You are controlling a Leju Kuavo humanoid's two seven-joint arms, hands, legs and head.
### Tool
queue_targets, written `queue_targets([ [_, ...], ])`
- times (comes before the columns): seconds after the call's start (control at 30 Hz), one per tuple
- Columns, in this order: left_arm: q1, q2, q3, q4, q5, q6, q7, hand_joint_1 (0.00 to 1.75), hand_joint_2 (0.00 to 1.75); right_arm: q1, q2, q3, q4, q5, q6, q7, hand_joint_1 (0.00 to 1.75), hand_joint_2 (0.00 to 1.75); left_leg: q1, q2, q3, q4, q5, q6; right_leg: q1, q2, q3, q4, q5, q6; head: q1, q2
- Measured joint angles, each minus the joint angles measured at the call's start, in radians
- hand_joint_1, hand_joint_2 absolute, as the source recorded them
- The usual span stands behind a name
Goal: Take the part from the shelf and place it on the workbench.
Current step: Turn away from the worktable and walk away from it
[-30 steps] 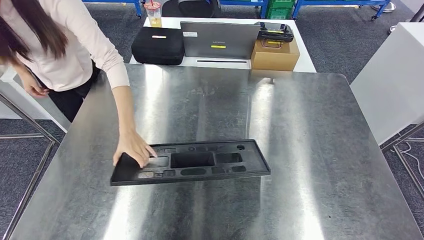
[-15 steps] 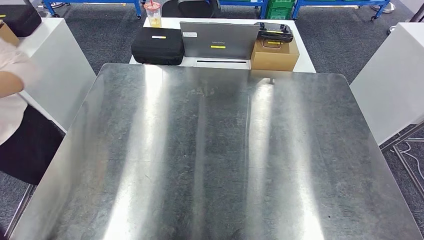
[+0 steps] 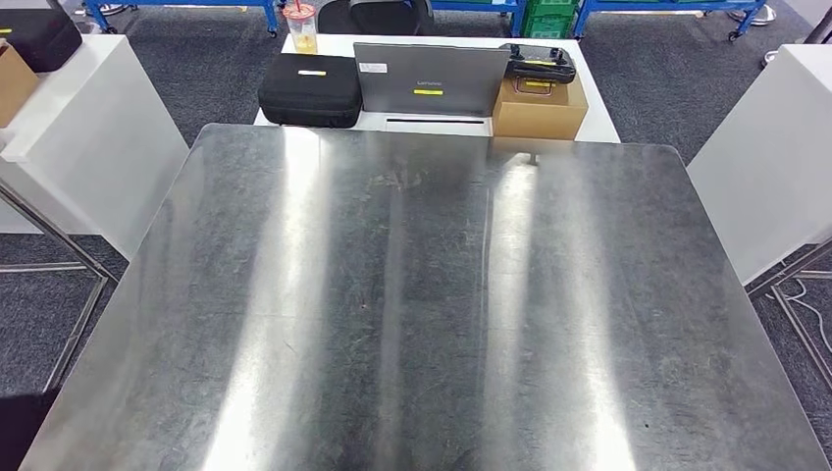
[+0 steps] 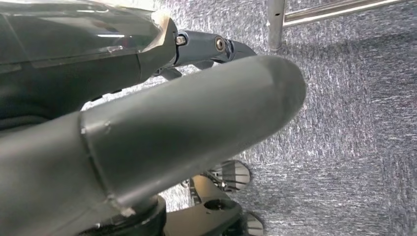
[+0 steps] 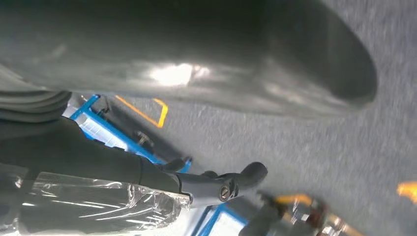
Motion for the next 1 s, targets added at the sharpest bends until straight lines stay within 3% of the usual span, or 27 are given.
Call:
queue_targets([
  [0.3,-0.014,0.035,0.000,0.000,-0.027,-0.022,-0.021,0.00,0.00,-0.041,-0.094,-0.001,0.354,-0.029,0.083,-0.203,0.00,0.00,-0.001,0.000,0.001,0.001,0.000,0.000,-0.001,0.000,0.000,0.000,0.000,0.000,0.000,0.000],
  [0.47,-0.017,0.059,0.000,0.000,-0.028,-0.010,-0.041,0.00,0.00,-0.046,-0.119,0.001,0.451,-0.020,0.221,-0.251,0.00,0.00,-0.006,-0.001,-0.001,0.005,0.000,0.004,-0.011,0.000,0.002,-0.001,0.003,0.004,0.000,0.000],
  [0.57,-0.018,0.070,0.000,0.000,-0.025,0.006,-0.051,0.00,0.00,-0.047,-0.124,0.005,0.479,-0.017,0.310,-0.305,0.00,0.00,-0.001,0.003,0.003,-0.011,0.017,0.015,-0.009,0.000,-0.006,0.013,-0.006,0.011,0.000,0.000],
  [0.63,-0.019,0.074,0.000,0.000,-0.024,0.014,-0.053,0.00,0.00,-0.049,-0.124,0.011,0.491,-0.017,0.353,-0.339,0.00,0.00,0.004,0.009,0.004,-0.024,0.030,0.022,-0.011,-0.002,-0.042,0.093,-0.057,0.006,0.004,0.000],
  [0.7,-0.018,0.079,0.000,0.000,-0.026,0.016,-0.054,0.00,0.00,-0.049,-0.122,0.017,0.501,-0.016,0.366,-0.353,0.00,0.00,0.003,0.013,-0.002,-0.025,0.035,0.023,-0.018,-0.002,-0.097,0.231,-0.122,0.003,0.007,0.000],
  [0.73,-0.018,0.080,0.000,0.000,-0.027,0.016,-0.054,0.00,0.00,-0.048,-0.121,0.019,0.504,-0.013,0.367,-0.354,0.00,0.00,0.004,0.015,-0.005,-0.025,0.037,0.021,-0.022,-0.003,-0.114,0.283,-0.140,0.008,0.007,0.000],
  [0.77,-0.018,0.081,0.000,0.000,-0.028,0.016,-0.054,0.00,0.00,-0.046,-0.120,0.021,0.507,-0.010,0.367,-0.355,0.00,0.00,0.005,0.015,-0.007,-0.024,0.039,0.018,-0.027,-0.003,-0.114,0.301,-0.143,0.017,0.007,0.000],
  [0.8,-0.018,0.083,0.000,0.000,-0.029,0.015,-0.054,0.00,0.00,-0.045,-0.119,0.023,0.509,-0.008,0.367,-0.355,0.00,0.00,0.008,0.016,-0.009,-0.022,0.041,0.014,-0.033,-0.004,-0.092,0.275,-0.128,0.030,0.007,0.000],
  [0.87,-0.019,0.085,0.000,0.000,-0.029,0.015,-0.054,0.00,0.00,-0.045,-0.118,0.028,0.512,-0.004,0.368,-0.355,0.00,0.00,0.016,0.016,-0.016,-0.013,0.041,0.001,-0.048,-0.008,-0.006,0.131,-0.084,0.059,0.008,0.000],
  [0.9,-0.019,0.087,0.000,-0.001,-0.030,0.015,-0.054,0.00,0.00,-0.047,-0.117,0.030,0.514,-0.003,0.369,-0.356,0.00,0.00,0.018,0.015,-0.021,-0.006,0.041,-0.008,-0.048,-0.006,0.031,0.071,-0.065,0.065,0.009,0.000],
  [0.93,-0.019,0.088,0.000,-0.001,-0.030,0.016,-0.055,0.00,0.00,-0.048,-0.116,0.033,0.516,-0.001,0.370,-0.357,0.00,0.00,0.017,0.014,-0.026,0.002,0.041,-0.017,-0.047,-0.003,0.049,0.033,-0.056,0.064,0.010,0.000],
  [1.0,-0.020,0.093,0.000,-0.001,-0.029,0.017,-0.057,0.00,0.00,-0.048,-0.113,0.039,0.520,0.003,0.373,-0.358,0.00,0.00,0.014,0.009,-0.038,0.014,0.043,-0.029,-0.044,0.006,0.046,0.032,-0.051,0.048,0.006,0.000],
])
